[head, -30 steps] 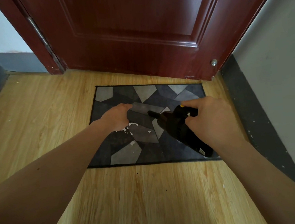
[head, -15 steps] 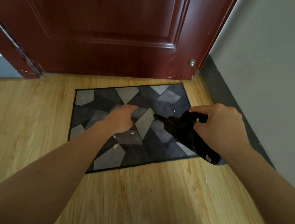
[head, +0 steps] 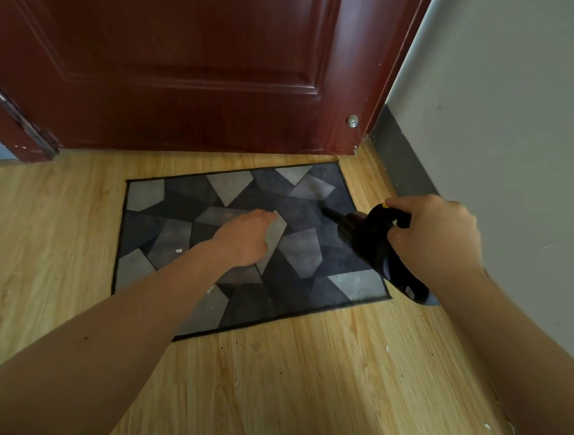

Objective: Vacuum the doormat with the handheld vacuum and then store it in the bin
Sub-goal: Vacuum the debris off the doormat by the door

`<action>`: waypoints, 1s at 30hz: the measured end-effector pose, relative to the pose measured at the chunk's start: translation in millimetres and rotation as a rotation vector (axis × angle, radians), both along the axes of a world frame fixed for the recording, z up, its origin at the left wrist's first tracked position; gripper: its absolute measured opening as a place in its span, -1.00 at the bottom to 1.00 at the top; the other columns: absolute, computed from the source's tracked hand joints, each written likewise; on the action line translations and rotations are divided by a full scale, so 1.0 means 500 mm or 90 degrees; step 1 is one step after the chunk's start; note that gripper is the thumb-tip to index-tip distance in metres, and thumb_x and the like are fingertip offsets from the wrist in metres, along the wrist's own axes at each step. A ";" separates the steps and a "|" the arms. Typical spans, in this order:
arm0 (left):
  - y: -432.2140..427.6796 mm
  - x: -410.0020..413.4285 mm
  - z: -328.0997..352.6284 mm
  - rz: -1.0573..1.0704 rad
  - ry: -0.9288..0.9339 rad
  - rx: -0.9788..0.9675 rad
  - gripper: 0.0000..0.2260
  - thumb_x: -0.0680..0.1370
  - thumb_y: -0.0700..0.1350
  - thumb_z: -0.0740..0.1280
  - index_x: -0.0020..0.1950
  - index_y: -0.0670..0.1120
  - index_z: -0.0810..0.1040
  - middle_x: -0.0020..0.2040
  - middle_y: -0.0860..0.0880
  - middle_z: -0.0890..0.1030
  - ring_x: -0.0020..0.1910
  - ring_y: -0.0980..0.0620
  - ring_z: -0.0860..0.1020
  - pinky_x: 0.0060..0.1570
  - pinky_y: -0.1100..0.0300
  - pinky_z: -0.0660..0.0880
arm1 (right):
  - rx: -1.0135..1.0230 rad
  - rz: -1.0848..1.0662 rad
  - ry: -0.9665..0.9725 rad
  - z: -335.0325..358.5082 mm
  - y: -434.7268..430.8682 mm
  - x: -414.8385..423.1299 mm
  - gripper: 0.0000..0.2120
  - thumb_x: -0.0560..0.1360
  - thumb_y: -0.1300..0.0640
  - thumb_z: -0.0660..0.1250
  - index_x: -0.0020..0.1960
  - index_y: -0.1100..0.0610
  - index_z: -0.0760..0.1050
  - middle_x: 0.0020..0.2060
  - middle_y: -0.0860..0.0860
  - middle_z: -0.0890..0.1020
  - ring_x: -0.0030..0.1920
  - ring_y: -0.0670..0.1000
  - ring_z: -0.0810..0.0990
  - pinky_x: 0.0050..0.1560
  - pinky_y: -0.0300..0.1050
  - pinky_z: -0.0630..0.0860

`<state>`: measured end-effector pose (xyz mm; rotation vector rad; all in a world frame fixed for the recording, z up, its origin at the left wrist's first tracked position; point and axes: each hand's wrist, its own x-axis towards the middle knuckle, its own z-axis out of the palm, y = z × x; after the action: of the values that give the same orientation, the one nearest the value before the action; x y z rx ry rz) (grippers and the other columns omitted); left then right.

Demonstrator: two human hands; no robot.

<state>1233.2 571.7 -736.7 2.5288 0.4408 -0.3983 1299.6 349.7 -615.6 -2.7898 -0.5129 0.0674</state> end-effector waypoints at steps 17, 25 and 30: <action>0.022 -0.021 0.001 0.038 -0.016 0.028 -0.46 0.54 -0.24 0.25 0.50 -0.08 0.19 0.49 -0.14 0.28 0.44 -0.09 0.30 0.40 0.12 0.26 | 0.032 0.077 0.062 0.001 -0.005 -0.024 -0.62 0.38 0.27 0.31 0.08 -0.10 0.62 -0.16 0.00 0.68 -0.21 0.06 0.61 -0.30 -0.22 0.49; 0.047 -0.042 -0.008 0.077 0.015 0.041 -0.42 0.54 -0.23 0.26 0.53 -0.08 0.13 0.51 -0.13 0.23 0.45 -0.09 0.28 0.40 0.13 0.25 | 0.052 0.131 0.087 0.002 0.014 -0.049 -0.66 0.38 0.22 0.34 0.07 -0.11 0.62 -0.10 -0.04 0.70 -0.15 0.02 0.63 -0.26 -0.21 0.52; 0.058 -0.055 -0.004 0.079 0.011 0.049 -0.42 0.54 -0.25 0.26 0.53 -0.06 0.14 0.50 -0.12 0.24 0.44 -0.09 0.30 0.37 0.11 0.29 | 0.058 0.157 0.094 0.017 0.020 -0.070 -0.70 0.39 0.25 0.33 0.02 -0.06 0.65 -0.14 -0.02 0.70 -0.14 0.03 0.63 -0.16 -0.06 0.61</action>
<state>1206.0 600.6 -738.6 2.5577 0.6270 -0.3628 1264.7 359.9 -606.9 -2.5947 -0.7970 0.2926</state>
